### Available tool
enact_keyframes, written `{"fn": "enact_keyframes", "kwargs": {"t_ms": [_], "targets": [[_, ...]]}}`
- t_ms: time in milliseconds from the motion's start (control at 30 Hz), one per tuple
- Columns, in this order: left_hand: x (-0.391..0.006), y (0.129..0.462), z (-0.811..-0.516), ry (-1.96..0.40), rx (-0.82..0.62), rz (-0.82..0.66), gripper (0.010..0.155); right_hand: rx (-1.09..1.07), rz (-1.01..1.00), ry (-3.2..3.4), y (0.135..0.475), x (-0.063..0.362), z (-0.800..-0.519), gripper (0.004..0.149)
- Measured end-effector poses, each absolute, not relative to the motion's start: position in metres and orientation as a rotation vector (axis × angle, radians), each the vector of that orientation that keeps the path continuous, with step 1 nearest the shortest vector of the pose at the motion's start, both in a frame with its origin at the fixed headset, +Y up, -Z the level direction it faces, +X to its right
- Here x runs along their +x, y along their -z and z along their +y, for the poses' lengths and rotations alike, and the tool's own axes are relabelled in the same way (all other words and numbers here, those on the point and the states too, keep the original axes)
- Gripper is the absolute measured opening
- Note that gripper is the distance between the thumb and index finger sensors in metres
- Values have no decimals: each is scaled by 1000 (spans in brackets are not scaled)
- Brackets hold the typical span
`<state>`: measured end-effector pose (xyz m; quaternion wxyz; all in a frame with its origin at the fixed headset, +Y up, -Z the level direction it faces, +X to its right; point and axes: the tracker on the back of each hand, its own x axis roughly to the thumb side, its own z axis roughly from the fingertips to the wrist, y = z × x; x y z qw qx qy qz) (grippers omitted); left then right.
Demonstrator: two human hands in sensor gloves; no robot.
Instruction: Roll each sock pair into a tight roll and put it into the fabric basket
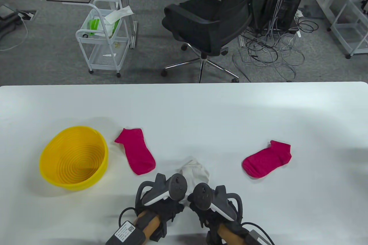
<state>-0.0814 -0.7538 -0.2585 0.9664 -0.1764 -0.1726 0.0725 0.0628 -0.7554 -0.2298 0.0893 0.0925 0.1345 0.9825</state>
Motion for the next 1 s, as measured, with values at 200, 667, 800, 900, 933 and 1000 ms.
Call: {"fn": "enact_keyframes", "kwargs": {"t_ms": [200, 667, 800, 900, 933, 1000], "targets": [[-83, 260, -754, -188, -359, -353, 43, 310, 341, -3037, 226, 55, -758, 55], [-97, 257, -756, -354, -542, -318, 58, 276, 460, -2961, 234, 61, -758, 41], [-92, 258, -759, -314, -505, -328, 53, 254, 480, -2951, 234, 62, -758, 41], [-88, 258, -759, -282, -499, -326, 47, 236, 465, -2948, 234, 63, -757, 41], [-87, 258, -759, -277, -496, -322, 47, 238, 461, -2936, 234, 65, -755, 41], [-86, 259, -760, -273, -492, -319, 46, 237, 372, -2916, 234, 70, -744, 42]]}}
